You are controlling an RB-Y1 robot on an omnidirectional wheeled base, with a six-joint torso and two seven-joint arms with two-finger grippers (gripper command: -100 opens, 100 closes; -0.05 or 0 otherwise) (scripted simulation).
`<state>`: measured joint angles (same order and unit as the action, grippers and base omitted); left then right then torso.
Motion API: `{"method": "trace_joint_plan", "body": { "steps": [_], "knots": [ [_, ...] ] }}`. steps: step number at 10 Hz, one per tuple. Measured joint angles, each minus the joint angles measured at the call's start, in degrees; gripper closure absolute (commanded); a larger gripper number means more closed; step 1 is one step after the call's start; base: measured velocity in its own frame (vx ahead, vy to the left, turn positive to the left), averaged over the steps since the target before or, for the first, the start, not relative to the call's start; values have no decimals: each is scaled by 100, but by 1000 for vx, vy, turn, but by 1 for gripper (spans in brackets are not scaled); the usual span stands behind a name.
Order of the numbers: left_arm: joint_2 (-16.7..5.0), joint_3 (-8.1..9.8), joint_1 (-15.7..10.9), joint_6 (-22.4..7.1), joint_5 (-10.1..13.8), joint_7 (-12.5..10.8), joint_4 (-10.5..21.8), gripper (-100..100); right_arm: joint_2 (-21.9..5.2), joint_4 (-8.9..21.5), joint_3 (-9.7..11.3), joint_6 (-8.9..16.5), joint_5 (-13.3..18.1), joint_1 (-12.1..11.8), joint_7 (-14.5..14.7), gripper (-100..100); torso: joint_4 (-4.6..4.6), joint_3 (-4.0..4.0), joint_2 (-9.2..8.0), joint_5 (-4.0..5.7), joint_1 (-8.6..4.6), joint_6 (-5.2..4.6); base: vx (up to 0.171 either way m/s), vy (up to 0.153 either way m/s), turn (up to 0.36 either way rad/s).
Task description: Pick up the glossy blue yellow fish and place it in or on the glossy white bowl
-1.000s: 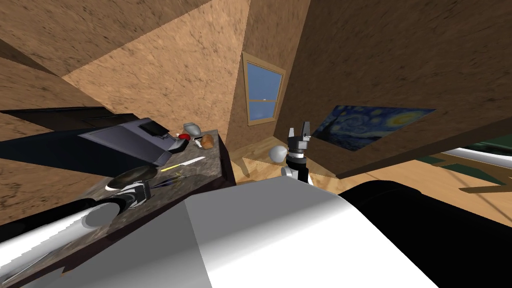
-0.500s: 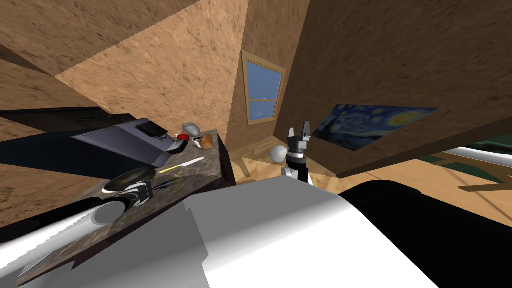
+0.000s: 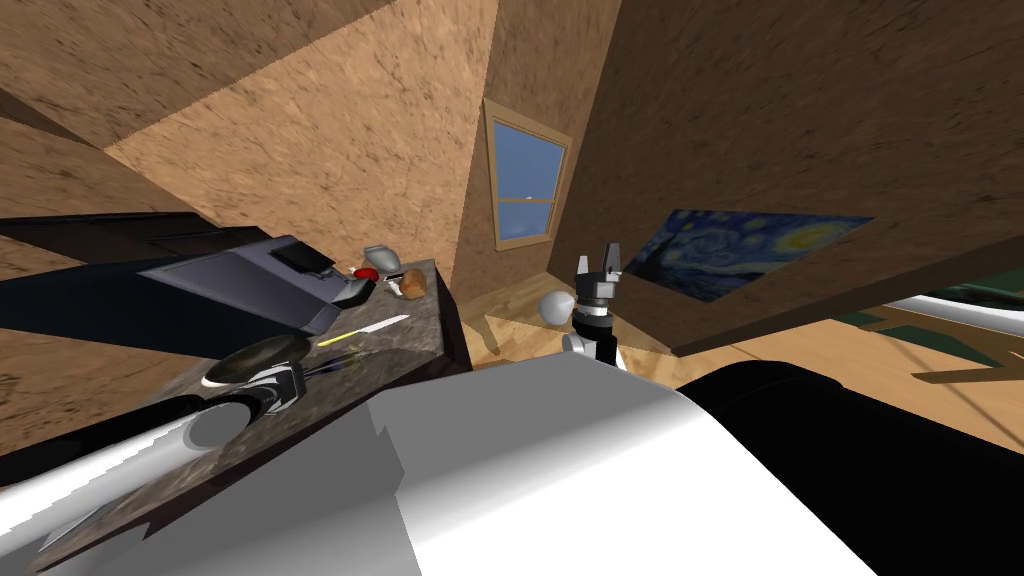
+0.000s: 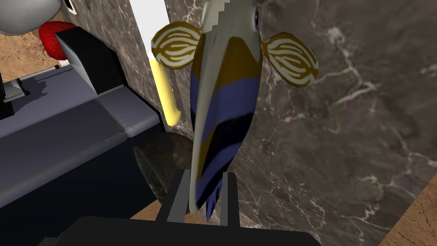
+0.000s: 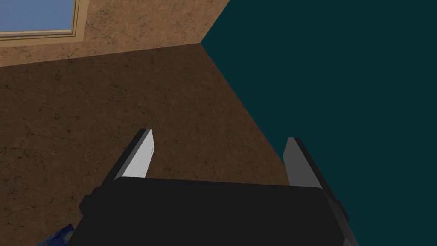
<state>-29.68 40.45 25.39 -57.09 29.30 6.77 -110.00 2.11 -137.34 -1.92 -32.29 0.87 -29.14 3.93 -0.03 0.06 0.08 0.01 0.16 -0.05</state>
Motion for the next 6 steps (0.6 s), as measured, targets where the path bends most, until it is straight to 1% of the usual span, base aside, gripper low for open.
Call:
{"method": "trace_joint_plan", "body": {
  "steps": [1, 2, 3, 4, 5, 6],
  "knots": [
    [0, 0, 0, 0, 0, 0, 0, 100, 0, 0, 0, 0, 0, 0, 0, 0, 0, 0, -1, 1, -1, 0, -8, -28, 31],
    [-16, 35, 31, -76, 40, -10, -96, 100, 0, 0, 0, 0, 0, 0, 0, 0, 2, -4, -5, 6, -14, 2, -5, -18, 13],
    [-18, 41, 36, -100, 45, -12, -110, 0, 0, 0, 0, 0, 0, 0, 0, 0, 2, -4, -6, 6, -13, 1, 0, 0, 0],
    [-17, 40, 36, -99, 45, -12, -108, 100, 0, 0, 0, 0, 0, 0, 0, 0, 2, -3, -4, 6, -9, 0, -95, -58, 16],
    [-177, 145, -66, -103, 90, -52, -112, 100, 1, 0, 0, 0, 0, 1, 0, 0, 11, -19, -29, 21, -28, -1, -129, -45, 1],
    [-190, 215, -56, -62, 90, -85, -217, 100, 1, 0, 1, 0, 0, 1, 0, 0, 14, -32, -52, 17, -34, 6, -116, -14, 29]
  ]
}}
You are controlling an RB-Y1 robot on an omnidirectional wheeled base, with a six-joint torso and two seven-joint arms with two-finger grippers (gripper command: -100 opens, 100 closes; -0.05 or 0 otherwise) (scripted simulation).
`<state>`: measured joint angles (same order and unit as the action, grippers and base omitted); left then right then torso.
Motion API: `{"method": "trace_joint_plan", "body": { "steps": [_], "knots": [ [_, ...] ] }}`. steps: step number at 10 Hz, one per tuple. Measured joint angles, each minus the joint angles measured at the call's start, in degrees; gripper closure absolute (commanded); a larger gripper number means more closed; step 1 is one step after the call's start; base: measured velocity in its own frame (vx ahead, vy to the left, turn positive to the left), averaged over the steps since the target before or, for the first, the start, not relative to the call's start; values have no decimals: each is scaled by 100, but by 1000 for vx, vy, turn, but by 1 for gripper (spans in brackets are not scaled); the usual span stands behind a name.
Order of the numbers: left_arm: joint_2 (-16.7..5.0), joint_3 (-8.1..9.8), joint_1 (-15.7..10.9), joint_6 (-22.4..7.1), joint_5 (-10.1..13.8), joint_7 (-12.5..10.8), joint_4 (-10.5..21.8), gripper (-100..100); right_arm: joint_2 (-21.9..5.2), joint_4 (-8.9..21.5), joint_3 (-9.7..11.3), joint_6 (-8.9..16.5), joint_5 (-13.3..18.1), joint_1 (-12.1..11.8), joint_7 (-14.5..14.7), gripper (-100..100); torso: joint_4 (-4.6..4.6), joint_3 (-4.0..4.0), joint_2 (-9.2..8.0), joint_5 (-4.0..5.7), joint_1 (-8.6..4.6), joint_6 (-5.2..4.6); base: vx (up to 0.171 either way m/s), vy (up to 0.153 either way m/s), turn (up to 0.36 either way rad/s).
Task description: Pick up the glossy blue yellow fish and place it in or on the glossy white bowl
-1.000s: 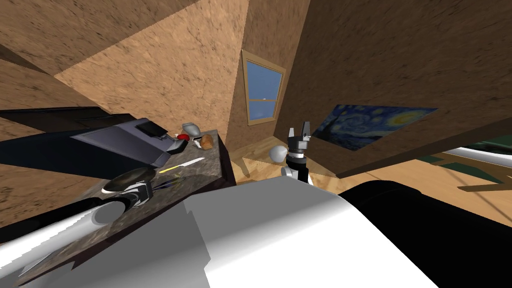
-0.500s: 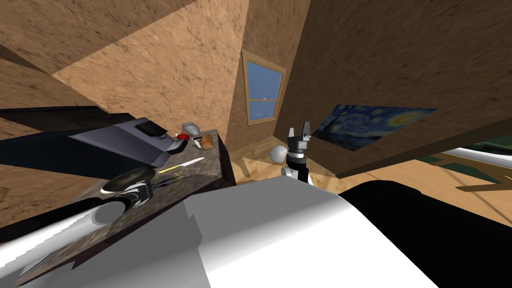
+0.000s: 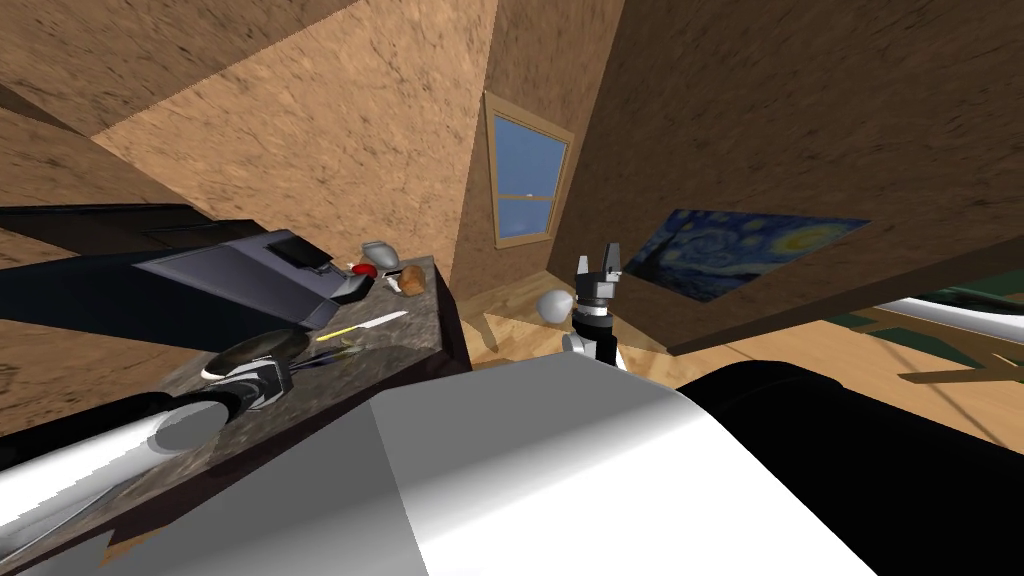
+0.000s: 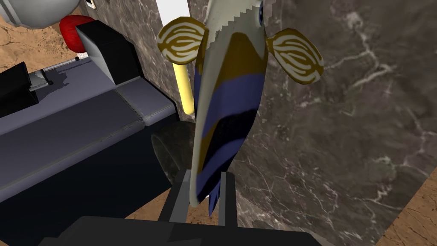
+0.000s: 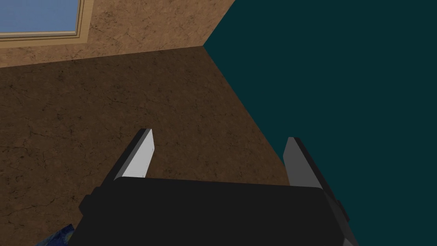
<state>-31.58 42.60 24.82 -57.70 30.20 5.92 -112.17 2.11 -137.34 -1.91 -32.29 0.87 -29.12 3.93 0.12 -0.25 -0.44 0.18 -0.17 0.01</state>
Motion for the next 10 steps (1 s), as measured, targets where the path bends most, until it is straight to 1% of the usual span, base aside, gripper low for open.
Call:
{"method": "trace_joint_plan", "body": {
  "steps": [1, 3, 4, 5, 6, 7, 8, 10],
  "knots": [
    [4, 70, 20, 56, -4, -42, -108, 100, 0, 0, 0, 0, 0, 0, 0, 0, 4, -6, -7, 3, 8, 2, -144, 37, 42],
    [-148, 292, -35, 85, 32, -200, -302, 100, -1, 0, -1, 0, 0, 0, 0, 0, 11, -17, -24, 1, 33, 4, -125, 59, 19],
    [-184, 378, -31, 92, 48, -262, -397, 100, -1, 0, -1, 0, 0, 0, 0, 0, 10, -14, -17, 0, 36, 4, -73, 46, 25],
    [-243, 485, -15, 62, 98, -325, -502, 100, -1, 0, -1, 0, 0, 0, 0, 0, 10, -9, -6, 3, 30, 3, -105, 58, 47],
    [-347, 628, -24, 23, 171, -411, -604, 100, -1, 0, -1, 0, 0, 0, 0, 0, 13, -14, -14, 8, 32, 3, -114, 85, 36],
    [-399, 725, -35, 35, 205, -478, -672, 100, -1, 0, -1, 0, 0, 0, 0, 0, 15, -18, -19, 4, 39, 3, -85, 76, 29],
    [-424, 764, -78, 17, 165, -560, -763, 100, -1, 0, -1, 0, 0, 0, 0, 0, 15, -15, -12, 5, 35, -1, -88, 83, 34],
    [-495, 993, -50, -12, 279, -706, -1004, 100, -1, 0, -1, 0, 0, 0, 0, 0, 21, -22, -22, 9, 36, 2, -111, 92, 60]
  ]
}}
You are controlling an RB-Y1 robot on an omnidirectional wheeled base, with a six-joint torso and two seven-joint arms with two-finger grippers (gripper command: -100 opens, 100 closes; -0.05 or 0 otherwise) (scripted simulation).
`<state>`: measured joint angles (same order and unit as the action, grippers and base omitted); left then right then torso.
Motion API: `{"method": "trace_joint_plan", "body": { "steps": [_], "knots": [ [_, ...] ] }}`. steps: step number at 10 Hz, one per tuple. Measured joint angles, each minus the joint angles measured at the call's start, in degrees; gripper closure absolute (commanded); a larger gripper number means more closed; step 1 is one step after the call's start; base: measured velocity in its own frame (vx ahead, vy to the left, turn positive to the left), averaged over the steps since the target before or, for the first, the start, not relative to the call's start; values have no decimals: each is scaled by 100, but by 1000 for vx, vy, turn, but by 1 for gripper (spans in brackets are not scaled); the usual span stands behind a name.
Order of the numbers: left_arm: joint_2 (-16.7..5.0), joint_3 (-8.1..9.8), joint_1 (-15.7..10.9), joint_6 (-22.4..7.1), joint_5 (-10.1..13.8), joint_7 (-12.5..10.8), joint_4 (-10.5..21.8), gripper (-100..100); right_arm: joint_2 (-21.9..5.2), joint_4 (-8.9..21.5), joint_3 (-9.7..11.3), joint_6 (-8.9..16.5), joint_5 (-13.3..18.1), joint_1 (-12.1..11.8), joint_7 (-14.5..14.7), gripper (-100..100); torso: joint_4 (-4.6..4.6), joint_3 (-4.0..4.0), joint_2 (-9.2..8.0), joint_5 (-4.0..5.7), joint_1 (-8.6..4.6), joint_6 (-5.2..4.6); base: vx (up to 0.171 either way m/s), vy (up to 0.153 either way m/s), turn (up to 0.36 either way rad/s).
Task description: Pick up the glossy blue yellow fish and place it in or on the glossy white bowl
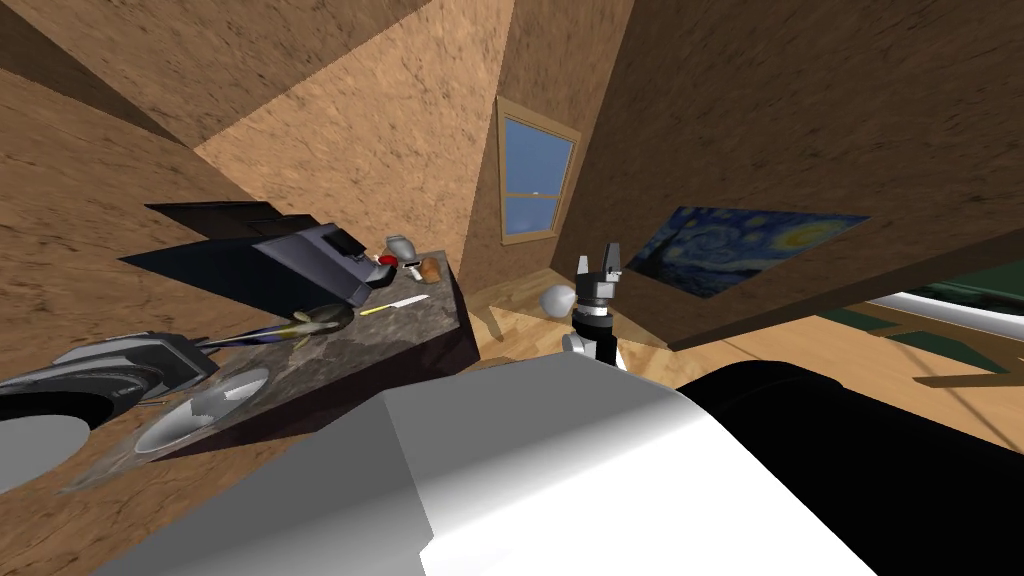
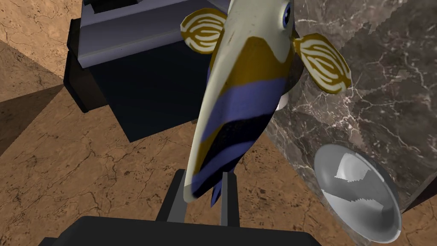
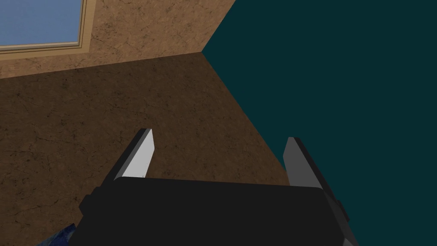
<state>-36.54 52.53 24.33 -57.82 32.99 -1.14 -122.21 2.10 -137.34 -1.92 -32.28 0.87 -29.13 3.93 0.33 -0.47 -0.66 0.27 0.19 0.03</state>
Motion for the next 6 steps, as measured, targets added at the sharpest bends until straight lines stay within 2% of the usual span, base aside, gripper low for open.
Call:
{"method": "trace_joint_plan", "body": {
  "steps": [2, 4, 6],
  "knots": [
    [-62, 164, -10, -133, 93, -149, -249, 100, 0, 0, 0, 0, 0, 0, 0, 0, 5, -11, -16, -2, 6, 0, -95, 143, 49],
    [-112, 270, 48, -357, 258, -187, -397, 100, -1, 0, -1, 0, 0, -1, 0, 0, -2, 10, 21, -11, 36, -5, 4, 174, 12],
    [-132, 293, 103, -556, 361, -182, -472, 100, 0, 0, 0, 0, 0, -1, 0, 0, -7, 24, 44, -11, 24, -9, 4, 124, 4]
  ]
}}
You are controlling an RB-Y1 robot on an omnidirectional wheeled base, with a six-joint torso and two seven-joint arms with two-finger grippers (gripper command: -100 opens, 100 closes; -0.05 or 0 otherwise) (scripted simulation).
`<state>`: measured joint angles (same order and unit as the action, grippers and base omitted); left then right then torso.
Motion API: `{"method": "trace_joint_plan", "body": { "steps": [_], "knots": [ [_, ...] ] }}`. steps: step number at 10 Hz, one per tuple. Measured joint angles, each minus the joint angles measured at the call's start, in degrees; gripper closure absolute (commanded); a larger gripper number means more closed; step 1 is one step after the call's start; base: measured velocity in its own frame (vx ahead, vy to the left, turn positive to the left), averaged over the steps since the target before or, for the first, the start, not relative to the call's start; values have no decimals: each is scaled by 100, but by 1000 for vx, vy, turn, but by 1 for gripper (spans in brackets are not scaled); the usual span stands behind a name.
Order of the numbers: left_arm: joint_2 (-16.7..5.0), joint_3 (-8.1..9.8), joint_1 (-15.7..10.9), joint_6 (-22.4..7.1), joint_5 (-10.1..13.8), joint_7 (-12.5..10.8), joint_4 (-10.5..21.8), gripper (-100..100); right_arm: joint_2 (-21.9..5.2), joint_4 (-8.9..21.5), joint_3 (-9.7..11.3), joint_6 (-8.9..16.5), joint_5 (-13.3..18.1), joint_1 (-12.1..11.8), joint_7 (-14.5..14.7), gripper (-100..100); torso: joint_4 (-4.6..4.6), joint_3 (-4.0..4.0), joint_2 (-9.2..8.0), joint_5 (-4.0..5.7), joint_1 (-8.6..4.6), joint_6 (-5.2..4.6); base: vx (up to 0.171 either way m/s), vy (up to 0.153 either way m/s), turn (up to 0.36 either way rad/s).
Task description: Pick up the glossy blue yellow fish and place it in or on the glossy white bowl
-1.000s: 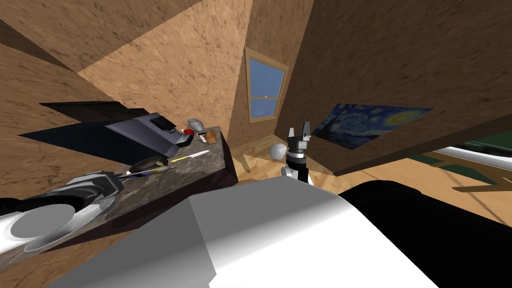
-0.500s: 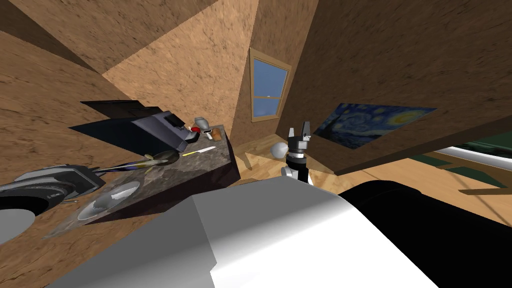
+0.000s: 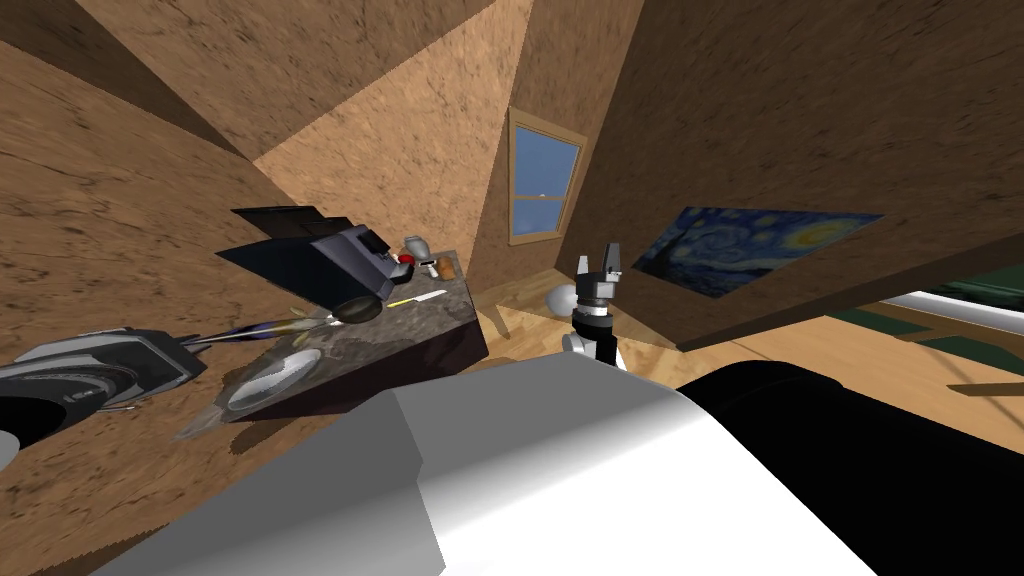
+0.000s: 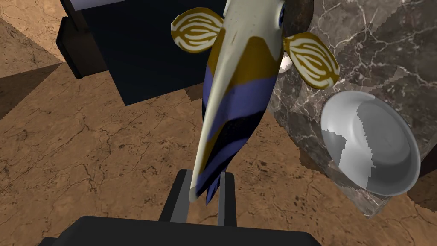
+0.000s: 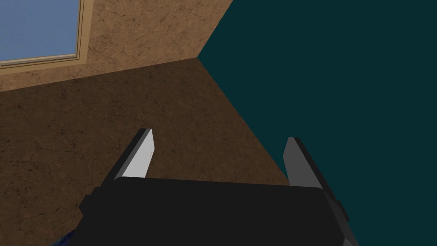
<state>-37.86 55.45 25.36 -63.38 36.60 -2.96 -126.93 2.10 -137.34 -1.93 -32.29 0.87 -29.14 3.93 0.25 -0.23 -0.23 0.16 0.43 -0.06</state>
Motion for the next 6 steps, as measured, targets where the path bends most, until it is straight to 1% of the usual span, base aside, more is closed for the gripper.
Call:
{"method": "trace_joint_plan", "body": {
  "steps": [1, 4, 6],
  "knots": [
    [-11, 7, 36, -102, 62, 18, -21, 100, 0, 0, 0, 0, 0, 0, 0, 0, 1, -2, -4, 2, -9, 0, 20, 131, 5],
    [2, -22, 171, -455, 218, 79, -123, 100, 0, 0, 0, 0, 0, 0, 0, 0, 0, 5, 10, 1, 13, -1, 29, 179, -4],
    [-18, -32, 270, -713, 353, 142, -152, 100, 0, 0, 0, 0, 0, 0, 0, 0, 2, -1, -1, 1, 11, 1, -3, 173, -7]
  ]
}}
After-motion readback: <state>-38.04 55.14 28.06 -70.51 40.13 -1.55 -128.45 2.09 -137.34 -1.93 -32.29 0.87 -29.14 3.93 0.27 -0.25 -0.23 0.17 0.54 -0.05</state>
